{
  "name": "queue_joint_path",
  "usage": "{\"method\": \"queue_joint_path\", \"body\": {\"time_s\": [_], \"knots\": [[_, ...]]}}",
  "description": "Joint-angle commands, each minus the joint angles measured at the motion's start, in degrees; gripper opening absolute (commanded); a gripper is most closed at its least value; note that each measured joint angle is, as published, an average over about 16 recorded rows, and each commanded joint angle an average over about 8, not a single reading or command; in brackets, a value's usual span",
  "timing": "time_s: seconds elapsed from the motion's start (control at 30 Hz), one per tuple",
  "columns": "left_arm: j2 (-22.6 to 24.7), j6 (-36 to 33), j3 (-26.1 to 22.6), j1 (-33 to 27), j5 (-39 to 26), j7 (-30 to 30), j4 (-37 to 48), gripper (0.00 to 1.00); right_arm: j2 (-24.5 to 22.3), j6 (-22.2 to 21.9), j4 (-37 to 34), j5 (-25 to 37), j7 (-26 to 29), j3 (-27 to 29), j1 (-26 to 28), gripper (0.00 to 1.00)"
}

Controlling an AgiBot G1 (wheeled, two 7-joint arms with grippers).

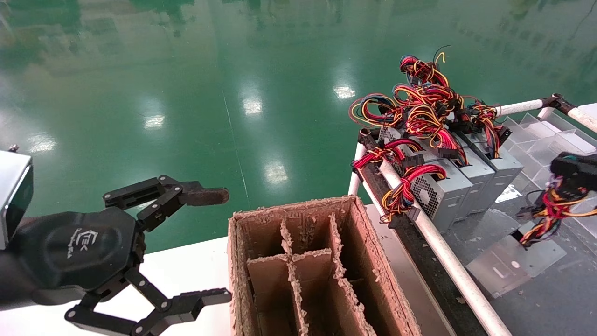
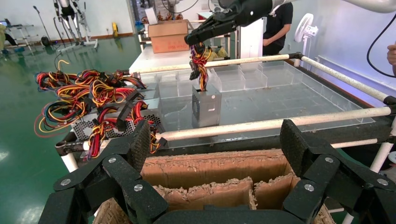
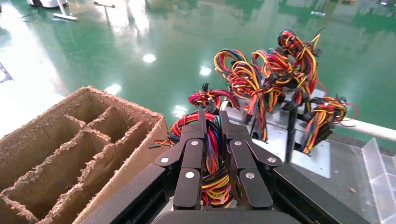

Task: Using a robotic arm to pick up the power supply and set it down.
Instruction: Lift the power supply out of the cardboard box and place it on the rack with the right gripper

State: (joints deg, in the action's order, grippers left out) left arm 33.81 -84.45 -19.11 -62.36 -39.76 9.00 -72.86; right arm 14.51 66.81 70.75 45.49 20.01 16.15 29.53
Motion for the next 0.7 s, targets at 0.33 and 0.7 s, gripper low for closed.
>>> {"method": "queue_joint_path", "body": {"time_s": [0.33,0.7], "knots": [[-0.01,0.01,-0.01,0.0,0.01,-0.01,0.0,1.0,3.52,-6.96,5.37,2.92,0.59,-1.79,0.04,0.0],[-0.01,0.01,-0.03,-0.01,0.02,-0.01,0.0,1.0,8.68,-10.56,4.59,8.29,1.65,-13.16,13.64,0.0]]}}
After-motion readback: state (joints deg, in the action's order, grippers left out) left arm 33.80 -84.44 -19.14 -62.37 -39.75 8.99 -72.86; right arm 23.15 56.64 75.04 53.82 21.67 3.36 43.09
